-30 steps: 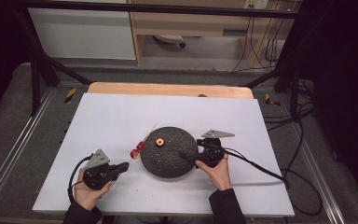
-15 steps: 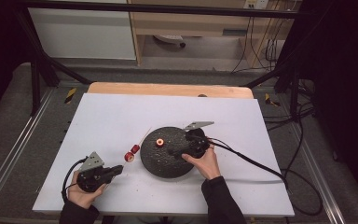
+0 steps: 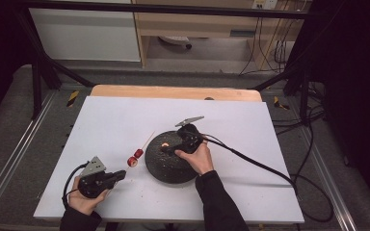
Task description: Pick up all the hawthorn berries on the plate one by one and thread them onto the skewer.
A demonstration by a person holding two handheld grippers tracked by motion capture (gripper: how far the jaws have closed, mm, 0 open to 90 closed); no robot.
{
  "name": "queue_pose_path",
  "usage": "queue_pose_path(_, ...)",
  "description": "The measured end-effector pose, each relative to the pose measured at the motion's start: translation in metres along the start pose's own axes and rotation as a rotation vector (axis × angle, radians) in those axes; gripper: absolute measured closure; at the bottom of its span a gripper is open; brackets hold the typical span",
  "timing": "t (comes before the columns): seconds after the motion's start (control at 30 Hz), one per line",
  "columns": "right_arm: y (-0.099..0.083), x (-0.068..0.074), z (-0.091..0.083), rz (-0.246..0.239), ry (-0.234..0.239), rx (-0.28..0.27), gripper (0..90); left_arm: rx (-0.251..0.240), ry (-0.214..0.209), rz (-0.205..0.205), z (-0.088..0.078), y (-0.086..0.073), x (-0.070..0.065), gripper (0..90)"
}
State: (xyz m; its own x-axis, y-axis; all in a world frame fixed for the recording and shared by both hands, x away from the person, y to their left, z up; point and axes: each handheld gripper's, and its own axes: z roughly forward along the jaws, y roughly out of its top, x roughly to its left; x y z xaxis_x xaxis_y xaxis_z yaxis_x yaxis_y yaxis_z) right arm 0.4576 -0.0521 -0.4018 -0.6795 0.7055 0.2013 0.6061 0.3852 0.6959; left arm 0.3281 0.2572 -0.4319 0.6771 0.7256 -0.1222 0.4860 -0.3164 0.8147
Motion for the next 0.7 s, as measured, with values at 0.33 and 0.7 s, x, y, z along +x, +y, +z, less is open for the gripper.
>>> queue_pose_path(0.33, 0.013, 0.002, 0.016, -0.005, -0.035, 0.042, 21.5, -0.001, 0.000, -0.006, 0.000, 0.000, 0.001, 88.1)
queue_pose_path(0.7, 0.019, -0.001, 0.036, -0.006, -0.029, 0.142, 38.7, 0.001, -0.001, -0.005, 0.000, 0.000, 0.000, 88.1)
